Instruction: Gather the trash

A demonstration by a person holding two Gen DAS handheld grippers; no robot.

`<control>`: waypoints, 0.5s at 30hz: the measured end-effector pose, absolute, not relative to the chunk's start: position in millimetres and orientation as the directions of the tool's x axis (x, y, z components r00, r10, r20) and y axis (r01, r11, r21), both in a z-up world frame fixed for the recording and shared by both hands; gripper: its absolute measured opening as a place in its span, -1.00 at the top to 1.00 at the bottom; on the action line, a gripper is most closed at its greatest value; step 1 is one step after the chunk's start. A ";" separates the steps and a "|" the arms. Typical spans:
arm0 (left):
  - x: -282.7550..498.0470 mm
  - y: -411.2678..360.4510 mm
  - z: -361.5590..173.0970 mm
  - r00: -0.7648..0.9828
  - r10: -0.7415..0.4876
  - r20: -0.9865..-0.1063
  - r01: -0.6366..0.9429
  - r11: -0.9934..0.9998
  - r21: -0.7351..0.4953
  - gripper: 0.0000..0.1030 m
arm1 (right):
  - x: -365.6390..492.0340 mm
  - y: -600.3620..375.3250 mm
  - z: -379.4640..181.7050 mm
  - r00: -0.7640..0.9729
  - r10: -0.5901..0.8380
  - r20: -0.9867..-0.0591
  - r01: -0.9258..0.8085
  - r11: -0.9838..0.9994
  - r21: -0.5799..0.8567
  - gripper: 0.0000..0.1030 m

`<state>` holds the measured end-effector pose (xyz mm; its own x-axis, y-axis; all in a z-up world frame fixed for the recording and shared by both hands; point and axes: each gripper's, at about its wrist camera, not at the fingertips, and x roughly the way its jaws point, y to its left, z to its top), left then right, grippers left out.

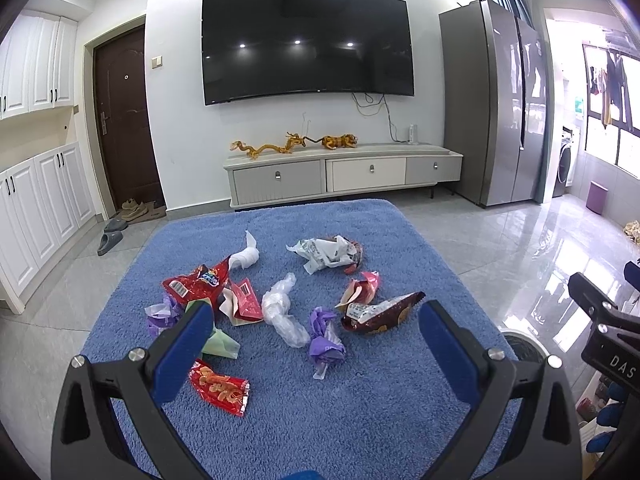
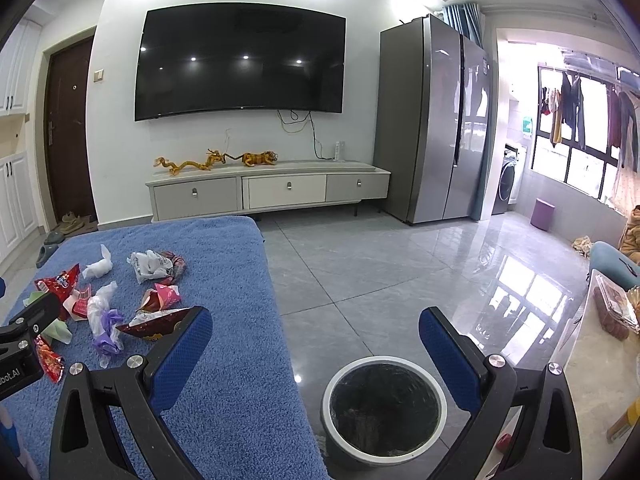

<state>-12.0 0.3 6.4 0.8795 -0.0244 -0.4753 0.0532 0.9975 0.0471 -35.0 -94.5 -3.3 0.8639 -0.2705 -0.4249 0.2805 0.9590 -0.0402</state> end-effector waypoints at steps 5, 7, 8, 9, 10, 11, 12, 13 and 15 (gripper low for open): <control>-15.3 0.4 10.0 0.882 -0.029 -0.470 0.058 0.997 0.047 -1.00 | -38.5 -94.1 0.6 0.868 -0.273 -0.415 0.282 0.958 -0.040 -1.00; -17.6 -0.2 12.0 0.887 -0.030 -0.461 0.059 0.997 0.048 -1.00 | -39.4 -94.2 1.9 0.869 -0.276 -0.412 0.286 0.957 -0.038 -1.00; -18.8 -0.5 13.3 0.889 -0.031 -0.457 0.059 0.997 0.047 -1.00 | -39.7 -93.8 2.0 0.869 -0.278 -0.410 0.288 0.957 -0.039 -1.00; -19.8 -0.9 14.2 0.890 -0.031 -0.454 0.059 0.997 0.046 -1.00 | -40.3 -93.9 2.7 0.869 -0.279 -0.408 0.289 0.957 -0.039 -1.00; -20.6 -1.0 15.4 0.893 -0.033 -0.450 0.059 0.997 0.044 -1.00 | -41.0 -94.1 2.8 0.870 -0.279 -0.407 0.289 0.956 -0.037 -1.00; -21.6 -0.9 15.9 0.893 -0.033 -0.448 0.058 0.997 0.042 -1.00 | -41.3 -94.0 3.1 0.870 -0.279 -0.406 0.290 0.956 -0.036 -1.00; -22.4 -0.8 16.6 0.894 -0.035 -0.446 0.058 0.997 0.040 -1.00 | -41.5 -93.9 3.4 0.870 -0.281 -0.406 0.291 0.956 -0.039 -1.00; -23.1 -0.4 17.5 0.896 -0.036 -0.443 0.059 0.998 0.037 -1.00 | -42.1 -94.1 3.3 0.870 -0.283 -0.404 0.291 0.956 -0.041 -1.00; -25.1 0.7 19.3 0.902 -0.032 -0.431 0.051 0.998 0.034 -1.00 | -44.0 -94.2 4.4 0.871 -0.282 -0.402 0.292 0.956 -0.037 -1.00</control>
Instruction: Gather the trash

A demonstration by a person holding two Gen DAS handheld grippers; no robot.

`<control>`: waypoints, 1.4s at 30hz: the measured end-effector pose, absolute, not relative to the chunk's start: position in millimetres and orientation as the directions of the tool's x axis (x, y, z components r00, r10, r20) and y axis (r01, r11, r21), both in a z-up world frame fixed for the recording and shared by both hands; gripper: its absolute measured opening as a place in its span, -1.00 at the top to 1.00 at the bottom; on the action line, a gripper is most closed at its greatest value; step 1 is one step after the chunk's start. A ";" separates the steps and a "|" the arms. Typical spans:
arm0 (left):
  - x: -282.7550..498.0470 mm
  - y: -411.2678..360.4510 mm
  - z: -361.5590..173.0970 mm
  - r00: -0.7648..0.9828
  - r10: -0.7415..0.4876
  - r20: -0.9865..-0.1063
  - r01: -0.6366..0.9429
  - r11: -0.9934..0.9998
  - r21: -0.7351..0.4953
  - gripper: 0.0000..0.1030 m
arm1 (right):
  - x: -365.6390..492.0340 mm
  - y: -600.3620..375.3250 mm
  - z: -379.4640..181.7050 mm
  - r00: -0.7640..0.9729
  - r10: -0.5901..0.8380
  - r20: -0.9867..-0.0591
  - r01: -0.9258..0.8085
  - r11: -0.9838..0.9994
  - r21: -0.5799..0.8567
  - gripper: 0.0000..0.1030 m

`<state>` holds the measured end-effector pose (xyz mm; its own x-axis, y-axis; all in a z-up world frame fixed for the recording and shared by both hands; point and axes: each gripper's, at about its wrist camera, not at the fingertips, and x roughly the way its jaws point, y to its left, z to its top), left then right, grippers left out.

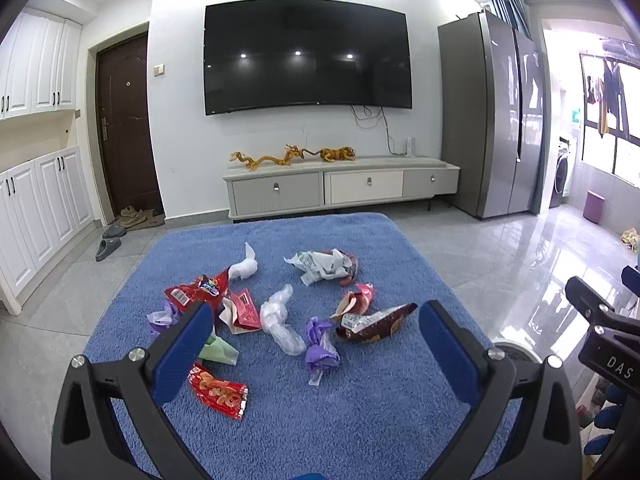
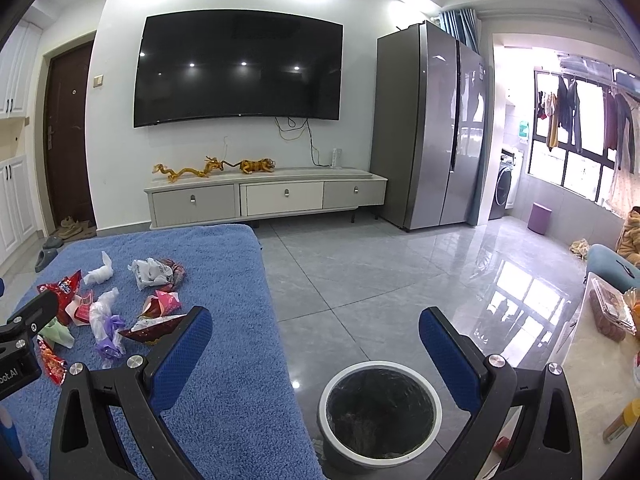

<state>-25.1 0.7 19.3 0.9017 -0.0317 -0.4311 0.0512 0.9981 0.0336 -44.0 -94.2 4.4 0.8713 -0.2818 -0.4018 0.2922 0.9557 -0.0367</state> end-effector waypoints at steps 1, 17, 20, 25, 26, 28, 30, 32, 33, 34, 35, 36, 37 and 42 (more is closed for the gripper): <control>-25.1 1.1 19.3 0.903 -0.028 -0.428 0.047 0.998 0.034 -1.00 | -44.4 -93.9 4.9 0.872 -0.282 -0.401 0.292 0.956 -0.037 -1.00; -12.2 82.3 50.2 0.920 0.047 -0.388 -0.062 0.998 -0.026 -1.00 | -46.3 -107.2 16.9 0.891 -0.266 -0.369 0.284 0.959 -0.004 -1.00; -8.6 111.3 52.6 0.914 0.128 -0.385 -0.140 0.990 -0.003 -1.00 | -40.4 -109.9 17.3 0.890 -0.248 -0.382 0.266 0.964 -0.006 -1.00; -3.1 154.0 41.3 0.886 0.170 -0.432 -0.196 0.980 -0.016 -1.00 | -21.8 -104.8 10.9 0.891 -0.158 -0.426 0.184 0.983 0.021 -1.00; -1.6 159.0 35.1 0.879 0.157 -0.451 -0.187 0.982 -0.024 -1.00 | -17.6 -102.4 8.3 0.889 -0.139 -0.435 0.166 0.986 0.025 -1.00; 4.6 162.3 15.2 0.851 0.116 -0.513 -0.161 0.986 -0.045 -1.00 | -10.0 -97.4 4.4 0.886 -0.099 -0.453 0.130 0.991 0.039 -1.00; 9.3 158.6 -8.9 0.815 0.083 -0.573 -0.142 0.988 -0.059 -1.00 | 0.8 -90.1 -1.7 0.877 -0.049 -0.477 0.088 0.994 0.060 -1.00; 16.4 153.9 -32.6 0.776 0.049 -0.628 -0.132 0.988 -0.086 -1.00 | 10.5 -81.9 -8.1 0.867 -0.021 -0.498 0.060 0.996 0.062 -1.00; 21.9 151.4 -45.2 0.753 0.032 -0.657 -0.132 0.986 -0.104 -0.99 | 16.7 -77.0 -12.1 0.860 -0.002 -0.511 0.040 0.997 0.063 -1.00; 25.9 149.3 -52.4 0.740 0.025 -0.672 -0.135 0.985 -0.112 -0.95 | 23.8 -72.8 -16.6 0.849 0.028 -0.527 0.015 0.997 0.078 -1.00; 31.6 148.6 -62.3 0.725 0.019 -0.689 -0.139 0.983 -0.119 -0.92 | 27.1 -71.7 -19.0 0.843 0.044 -0.536 0.005 0.996 0.089 -1.00; 36.8 146.7 -68.8 0.713 0.011 -0.701 -0.140 0.982 -0.127 -0.87 | 33.7 -68.8 -23.4 0.832 0.067 -0.551 -0.011 0.995 0.104 -1.00; 43.3 143.7 -75.2 0.702 0.003 -0.712 -0.137 0.982 -0.132 -0.85 | 38.9 -66.9 -27.0 0.822 0.079 -0.563 -0.019 0.994 0.111 -1.00; 65.8 144.4 -91.6 0.670 0.000 -0.743 -0.153 0.979 -0.137 -0.49 | 69.0 -52.2 -45.1 0.772 0.164 -0.614 -0.074 0.983 0.169 -1.00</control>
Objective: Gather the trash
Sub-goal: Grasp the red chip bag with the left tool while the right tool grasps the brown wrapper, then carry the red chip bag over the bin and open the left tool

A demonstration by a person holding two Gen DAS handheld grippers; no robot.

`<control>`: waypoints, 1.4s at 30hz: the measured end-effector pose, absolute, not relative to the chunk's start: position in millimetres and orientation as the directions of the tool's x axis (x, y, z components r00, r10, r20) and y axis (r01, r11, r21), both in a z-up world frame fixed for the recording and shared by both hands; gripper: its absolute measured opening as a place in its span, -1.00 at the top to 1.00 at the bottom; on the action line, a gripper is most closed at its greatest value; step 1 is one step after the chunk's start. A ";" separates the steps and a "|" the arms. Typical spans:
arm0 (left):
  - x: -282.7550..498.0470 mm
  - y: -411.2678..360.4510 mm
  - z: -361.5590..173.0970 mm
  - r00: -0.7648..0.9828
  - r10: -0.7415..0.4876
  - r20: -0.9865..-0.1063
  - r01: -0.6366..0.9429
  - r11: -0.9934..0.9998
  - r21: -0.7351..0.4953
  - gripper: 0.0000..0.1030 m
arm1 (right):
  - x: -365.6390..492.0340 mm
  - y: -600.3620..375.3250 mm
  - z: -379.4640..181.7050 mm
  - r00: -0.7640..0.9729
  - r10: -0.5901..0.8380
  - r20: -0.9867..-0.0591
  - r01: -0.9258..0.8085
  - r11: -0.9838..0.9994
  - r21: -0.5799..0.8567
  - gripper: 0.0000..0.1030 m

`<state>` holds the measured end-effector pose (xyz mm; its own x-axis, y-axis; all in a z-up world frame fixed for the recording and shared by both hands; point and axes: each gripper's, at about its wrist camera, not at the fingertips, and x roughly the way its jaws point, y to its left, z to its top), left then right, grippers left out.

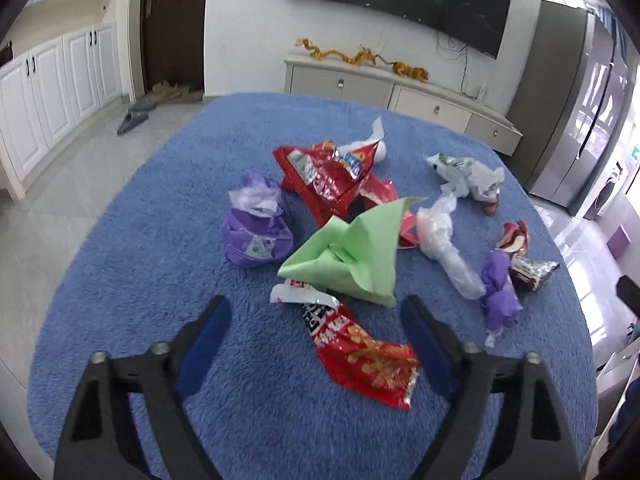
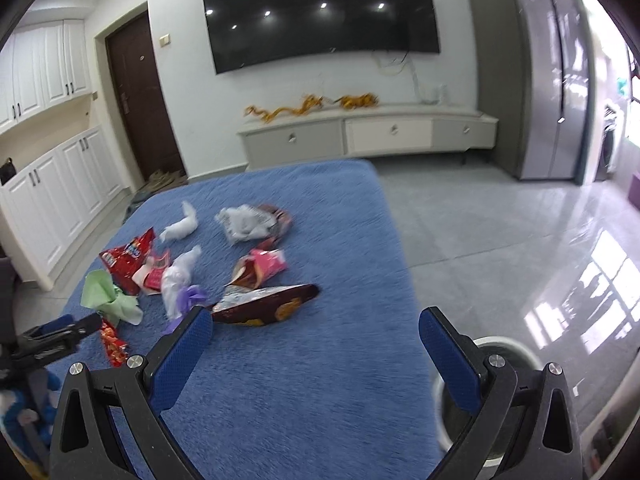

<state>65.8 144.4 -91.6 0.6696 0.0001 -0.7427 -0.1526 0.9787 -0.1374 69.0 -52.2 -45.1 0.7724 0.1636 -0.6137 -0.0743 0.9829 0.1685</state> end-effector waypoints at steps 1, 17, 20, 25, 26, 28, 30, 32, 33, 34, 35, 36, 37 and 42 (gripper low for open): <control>69.0 144.5 -96.3 0.661 0.001 -0.751 -0.155 0.979 -0.134 -0.36 | 76.5 -48.0 -49.2 0.760 0.178 -0.625 -0.084 0.981 0.177 -1.00; 54.2 146.8 -99.5 0.665 -0.076 -0.743 -0.082 0.981 -0.174 0.59 | 145.6 -34.8 -101.4 0.623 0.361 -0.694 -0.094 0.915 0.392 -0.06; 44.4 150.8 -93.2 0.678 -0.094 -0.729 -0.071 0.979 -0.192 0.63 | 136.7 -34.7 -97.4 0.627 0.376 -0.682 -0.116 0.911 0.396 0.11; 24.3 157.6 -81.4 0.700 -0.099 -0.708 -0.061 0.978 -0.198 0.67 | 120.8 -35.6 -91.8 0.631 0.396 -0.667 -0.136 0.903 0.407 0.74; 20.4 159.1 -79.1 0.704 -0.102 -0.703 -0.059 0.978 -0.201 0.67 | 120.8 -35.0 -91.5 0.634 0.394 -0.665 -0.140 0.905 0.403 0.74; 10.2 162.6 -73.7 0.715 -0.111 -0.690 -0.050 0.977 -0.209 0.68 | 110.5 -33.8 -85.9 0.642 0.397 -0.656 -0.154 0.905 0.398 0.74; 3.3 164.4 -69.6 0.723 -0.119 -0.680 -0.044 0.975 -0.217 0.68 | 102.3 -32.9 -80.4 0.650 0.397 -0.647 -0.159 0.905 0.395 0.76; -5.3 165.2 -63.9 0.733 -0.130 -0.667 -0.033 0.974 -0.226 0.68 | 92.3 -34.1 -73.7 0.663 0.396 -0.635 -0.162 0.904 0.395 0.77; -9.0 165.5 -61.2 0.739 -0.133 -0.661 -0.029 0.973 -0.228 0.68 | 89.5 -34.3 -70.7 0.669 0.395 -0.630 -0.163 0.905 0.394 0.77; -12.6 165.8 -58.4 0.744 -0.134 -0.655 -0.026 0.973 -0.228 0.68 | 84.3 -35.2 -66.7 0.678 0.391 -0.623 -0.164 0.906 0.390 0.77; -15.8 166.0 -55.9 0.748 -0.133 -0.650 -0.024 0.974 -0.227 0.68 | 81.8 -34.6 -63.9 0.683 0.388 -0.619 -0.164 0.907 0.388 0.77; -18.3 166.4 -54.1 0.751 -0.133 -0.647 -0.024 0.973 -0.227 0.69 | 76.0 -36.8 -60.0 0.692 0.385 -0.610 -0.162 0.907 0.388 0.77; -21.3 167.2 -50.8 0.753 -0.139 -0.644 -0.021 0.972 -0.235 0.69 | 74.1 -38.2 -57.6 0.696 0.386 -0.606 -0.162 0.906 0.391 0.77; -28.9 153.1 -28.3 0.782 -0.158 -0.603 0.024 0.974 -0.224 0.69 | 53.0 -50.8 -42.7 0.732 0.367 -0.574 -0.153 0.910 0.386 0.78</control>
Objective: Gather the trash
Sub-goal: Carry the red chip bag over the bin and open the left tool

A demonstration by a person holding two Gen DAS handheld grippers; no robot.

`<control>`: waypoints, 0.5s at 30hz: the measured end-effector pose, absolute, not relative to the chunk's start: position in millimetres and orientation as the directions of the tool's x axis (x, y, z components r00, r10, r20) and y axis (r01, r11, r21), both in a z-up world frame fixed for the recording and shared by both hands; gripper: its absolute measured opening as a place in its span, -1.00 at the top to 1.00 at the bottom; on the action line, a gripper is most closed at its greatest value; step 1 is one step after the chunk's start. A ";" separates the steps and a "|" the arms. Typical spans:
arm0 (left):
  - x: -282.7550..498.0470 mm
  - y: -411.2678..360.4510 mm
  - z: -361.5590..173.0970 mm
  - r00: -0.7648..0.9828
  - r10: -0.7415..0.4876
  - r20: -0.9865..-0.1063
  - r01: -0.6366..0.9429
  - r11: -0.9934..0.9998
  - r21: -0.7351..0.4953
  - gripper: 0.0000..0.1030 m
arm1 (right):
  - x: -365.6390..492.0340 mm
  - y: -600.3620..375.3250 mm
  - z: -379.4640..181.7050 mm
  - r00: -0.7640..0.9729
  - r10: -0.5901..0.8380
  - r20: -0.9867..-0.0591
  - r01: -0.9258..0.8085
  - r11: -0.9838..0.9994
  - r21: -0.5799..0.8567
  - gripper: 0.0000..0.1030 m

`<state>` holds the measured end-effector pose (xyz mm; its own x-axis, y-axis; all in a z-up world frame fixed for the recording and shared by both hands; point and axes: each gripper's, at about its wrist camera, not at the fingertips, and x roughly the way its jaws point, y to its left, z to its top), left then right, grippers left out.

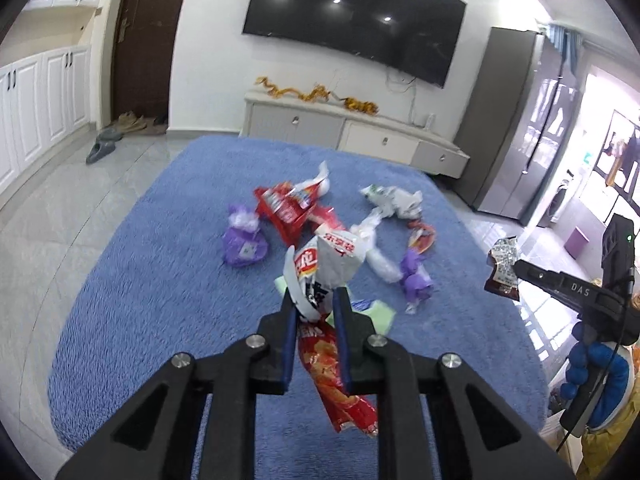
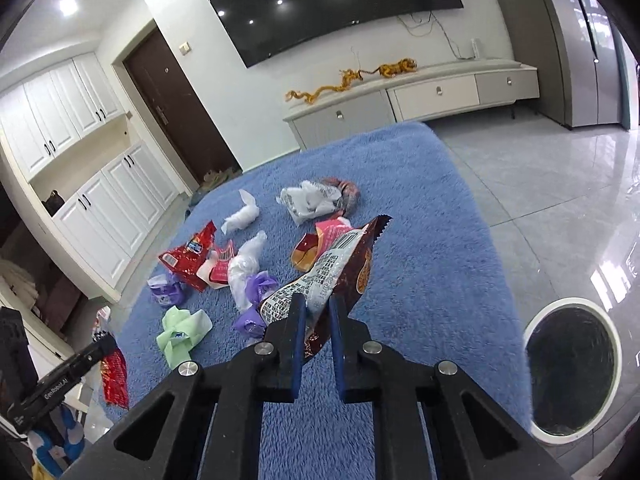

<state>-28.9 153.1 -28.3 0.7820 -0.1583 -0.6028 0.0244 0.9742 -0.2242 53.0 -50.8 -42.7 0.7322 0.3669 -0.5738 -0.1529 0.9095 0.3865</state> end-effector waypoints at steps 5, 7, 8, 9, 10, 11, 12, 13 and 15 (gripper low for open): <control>-21.2 125.5 -5.6 0.790 -0.219 -0.573 0.114 0.970 -0.213 0.69 | 36.8 -77.4 -29.7 0.765 0.321 -0.558 -0.109 0.919 0.379 0.78; -15.3 105.8 2.0 0.784 -0.258 -0.564 0.167 0.964 -0.208 0.69 | 28.3 -93.5 -26.2 0.777 0.290 -0.558 -0.078 0.925 0.373 0.79; -11.1 93.7 5.7 0.777 -0.286 -0.561 0.200 0.957 -0.211 0.69 | 23.6 -102.5 -24.7 0.783 0.271 -0.559 -0.059 0.928 0.367 0.79; -6.4 83.3 8.4 0.769 -0.308 -0.560 0.226 0.951 -0.214 0.69 | 19.0 -111.3 -23.9 0.788 0.252 -0.563 -0.038 0.931 0.363 0.81; -0.5 67.3 11.7 0.756 -0.339 -0.559 0.263 0.941 -0.215 0.69 | 14.6 -120.5 -23.5 0.790 0.233 -0.567 -0.016 0.932 0.361 0.83; 3.4 55.6 13.1 0.746 -0.360 -0.560 0.289 0.933 -0.216 0.69 | 8.9 -133.6 -24.2 0.793 0.207 -0.573 0.015 0.934 0.358 0.83; 7.4 43.3 14.3 0.735 -0.379 -0.563 0.312 0.925 -0.215 0.69 | 4.9 -142.8 -25.1 0.794 0.187 -0.578 0.037 0.935 0.354 0.83; 13.4 27.2 15.1 0.719 -0.402 -0.567 0.342 0.915 -0.214 0.69 | 1.5 -153.9 -26.4 0.795 0.165 -0.584 0.062 0.935 0.348 0.83; 23.5 -4.5 15.8 0.690 -0.441 -0.574 0.398 0.894 -0.208 0.69 | -4.4 -177.7 -34.4 0.788 0.122 -0.604 0.122 0.930 0.347 0.83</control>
<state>23.5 -4.5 15.8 0.6899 -0.4408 -0.5742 0.3981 0.8935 -0.2077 -4.4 -177.7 -34.4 0.7879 0.1221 -0.6036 0.1216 0.9300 0.3469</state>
